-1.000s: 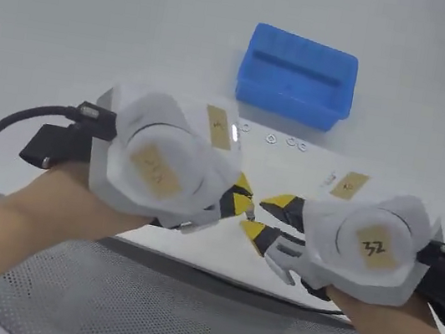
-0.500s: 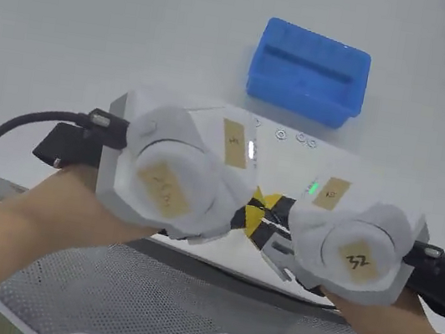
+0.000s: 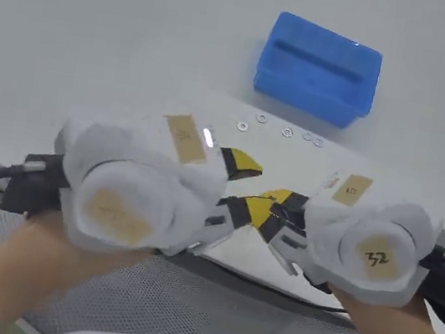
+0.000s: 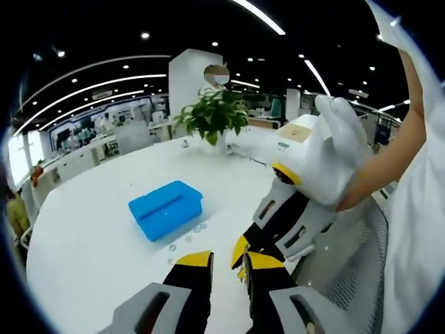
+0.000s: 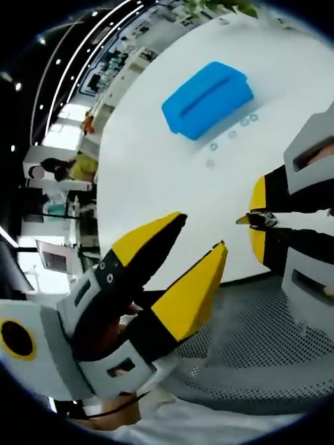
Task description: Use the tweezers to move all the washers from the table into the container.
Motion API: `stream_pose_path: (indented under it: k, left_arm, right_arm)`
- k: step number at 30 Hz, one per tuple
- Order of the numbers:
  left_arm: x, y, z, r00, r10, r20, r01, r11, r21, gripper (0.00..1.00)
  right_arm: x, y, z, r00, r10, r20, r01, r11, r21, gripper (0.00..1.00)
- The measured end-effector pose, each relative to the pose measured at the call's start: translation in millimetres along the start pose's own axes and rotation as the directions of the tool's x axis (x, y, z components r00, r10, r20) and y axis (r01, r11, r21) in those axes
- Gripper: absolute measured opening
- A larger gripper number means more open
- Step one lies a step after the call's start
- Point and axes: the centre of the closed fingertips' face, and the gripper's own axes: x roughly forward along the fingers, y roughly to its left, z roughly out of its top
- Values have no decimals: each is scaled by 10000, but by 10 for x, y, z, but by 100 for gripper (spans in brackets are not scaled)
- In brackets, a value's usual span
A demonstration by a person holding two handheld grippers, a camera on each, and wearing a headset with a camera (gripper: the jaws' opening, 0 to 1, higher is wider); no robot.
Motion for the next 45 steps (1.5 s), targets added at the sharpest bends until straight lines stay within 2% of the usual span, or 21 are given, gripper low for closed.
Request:
stream_pose_path:
  k: [3, 5, 7, 9, 12, 14, 17, 20, 22, 26, 29, 31, 34, 38, 42, 45]
  left_arm:
    - [-123, 183, -130, 9977, 612, -282, -620, 9977, -266, 31]
    - [-213, 298, -201, 9954, 892, -359, -909, 9947, -481, 35]
    - [-293, 425, -248, 9905, 1333, -339, -1355, 9881, -735, 39]
    - [-351, 538, -259, 9828, 1843, -108, -1845, 9786, -911, 46]
    - [-393, 603, -291, 9772, 2119, -128, -2119, 9702, -1177, 52]
    - [-402, 628, -276, 9726, 2324, 40, -2301, 9651, -1253, 55]
    - [-420, 681, -221, 9641, 2572, 655, -2455, 9581, -1476, 67]
    - [-405, 684, -165, 9592, 2647, 994, -2449, 9534, -1765, 68]
    - [-383, 671, -158, 9616, 2555, 1007, -2332, 9534, -1915, 73]
    - [-350, 692, -214, 9604, 2591, 1020, -2399, 9559, -1692, 82]
    - [-311, 681, -282, 9618, 2588, 890, -2405, 9545, -1763, 90]
    - [-315, 680, -266, 9608, 2641, 849, -2479, 9548, -1642, 91]
    - [-330, 710, -249, 9556, 2749, 1064, -2564, 9532, -1605, 95]
    - [-298, 696, -241, 9565, 2737, 1008, -2554, 9529, -1635, 94]
    - [-274, 680, -234, 9549, 2724, 1179, -2482, 9507, -1861, 95]
    - [-266, 671, -216, 9506, 2856, 1217, -2639, 9499, -1676, 96]
  right_arm:
    - [-51, -96, 91, 9995, -79, 315, 54, 9968, 791, 3]
    - [-86, -185, 165, 9978, -198, 639, 111, 9910, 1335, 3]
    - [-117, -265, 225, 9959, -248, 868, 114, 9884, 1513, 3]
    - [-123, -348, 270, 9946, -345, 975, 178, 9857, 1678, 3]
    - [-110, -435, 340, 9939, -443, 1008, 264, 9847, 1724, 3]
    - [-83, -504, 398, 9928, -542, 1064, 365, 9862, 1616, 3]
    - [-46, -572, 466, 9925, -600, 1067, 444, 9887, 1433, 3]
    - [31, -663, 564, 9911, -628, 1175, 463, 9892, 1388, 3]
    - [80, -719, 622, 9895, -747, 1235, 584, 9897, 1308, 3]
    - [190, -806, 699, 9879, -863, 1292, 706, 9900, 1220, 3]
    - [272, -841, 723, 9868, -886, 1355, 686, 9870, 1456, 3]
    - [309, -846, 730, 9866, -866, 1383, 645, 9855, 1572, 3]
    - [343, -856, 758, 9854, -862, 1471, 619, 9847, 1627, 3]
    - [383, -900, 807, 9836, -935, 1540, 682, 9844, 1620, 3]
    - [452, -936, 778, 9843, -935, 1496, 678, 9834, 1685, 4]
    - [485, -945, 755, 9847, -930, 1471, 665, 9822, 1756, 4]
